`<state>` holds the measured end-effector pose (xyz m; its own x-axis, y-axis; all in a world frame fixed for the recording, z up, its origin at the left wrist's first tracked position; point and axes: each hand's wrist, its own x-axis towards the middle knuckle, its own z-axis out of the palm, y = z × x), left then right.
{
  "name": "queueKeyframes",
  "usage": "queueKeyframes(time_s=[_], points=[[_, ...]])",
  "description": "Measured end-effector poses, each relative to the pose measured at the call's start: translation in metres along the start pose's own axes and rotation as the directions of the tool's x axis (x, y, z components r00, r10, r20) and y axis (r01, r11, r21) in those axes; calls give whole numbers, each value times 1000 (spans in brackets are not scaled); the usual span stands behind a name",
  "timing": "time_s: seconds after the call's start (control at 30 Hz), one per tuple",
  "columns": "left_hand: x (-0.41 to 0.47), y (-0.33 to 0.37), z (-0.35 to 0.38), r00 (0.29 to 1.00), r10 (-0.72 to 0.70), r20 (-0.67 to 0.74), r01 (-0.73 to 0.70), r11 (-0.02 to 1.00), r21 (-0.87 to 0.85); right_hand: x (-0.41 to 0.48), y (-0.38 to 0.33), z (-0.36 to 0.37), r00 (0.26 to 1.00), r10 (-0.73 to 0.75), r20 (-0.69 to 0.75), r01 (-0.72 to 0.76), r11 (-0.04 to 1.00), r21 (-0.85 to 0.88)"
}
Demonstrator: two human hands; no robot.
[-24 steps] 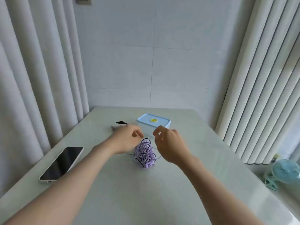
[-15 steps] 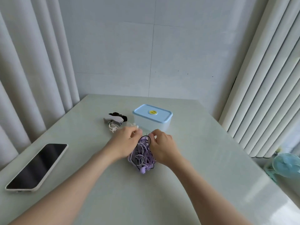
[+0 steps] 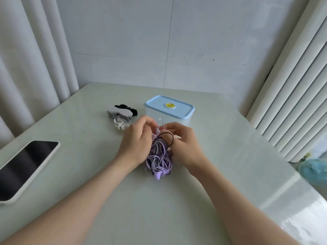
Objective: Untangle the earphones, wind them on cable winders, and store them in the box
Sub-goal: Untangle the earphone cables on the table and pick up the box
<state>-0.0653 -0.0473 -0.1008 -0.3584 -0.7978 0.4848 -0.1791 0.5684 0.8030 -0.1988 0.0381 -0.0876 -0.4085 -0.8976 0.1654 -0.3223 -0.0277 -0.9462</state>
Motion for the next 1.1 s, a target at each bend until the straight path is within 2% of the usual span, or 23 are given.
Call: queueKeyframes(time_s=[0.13, 0.27, 0.33, 0.43, 0.5, 0.57, 0.63, 0.77, 0.97, 1.1], points=[[-1, -10, -10, 992, 78, -96, -78, 997, 10, -6, -4, -6, 996, -12, -89, 26, 987, 161], [7, -14, -19, 978, 30, -204, -19, 998, 56, -7, -11, -8, 981, 17, -192, 54, 932, 359], [6, -11, -19, 986, -61, -154, 65, 998, 18, -8, -13, -7, 981, 5, -194, 75, 913, 401], [1, -4, -16, 981, -179, 72, 190, 961, -203, -14, -14, -3, 985, -37, -168, 105, 904, 414], [-2, -2, -14, 982, -121, 148, 159, 947, -278, -17, -15, -1, 986, -56, -154, 116, 905, 409], [-3, -2, -14, 986, -61, 157, 106, 949, -296, -17, -16, -1, 986, -70, -150, 124, 913, 388], [-3, 0, -13, 979, -99, 177, 154, 932, -328, -17, -15, -1, 986, -84, -146, 134, 916, 379], [-2, 4, -17, 928, -274, 253, 366, 799, -477, -16, -17, -4, 982, -121, -147, 170, 905, 391], [2, 8, -21, 860, -401, 316, 509, 622, -596, -16, -20, -9, 991, -73, -116, 125, 833, 539], [-2, 14, -26, 863, -280, 421, 482, 706, -518, -16, -23, -12, 997, -48, -58, 72, 819, 569]])
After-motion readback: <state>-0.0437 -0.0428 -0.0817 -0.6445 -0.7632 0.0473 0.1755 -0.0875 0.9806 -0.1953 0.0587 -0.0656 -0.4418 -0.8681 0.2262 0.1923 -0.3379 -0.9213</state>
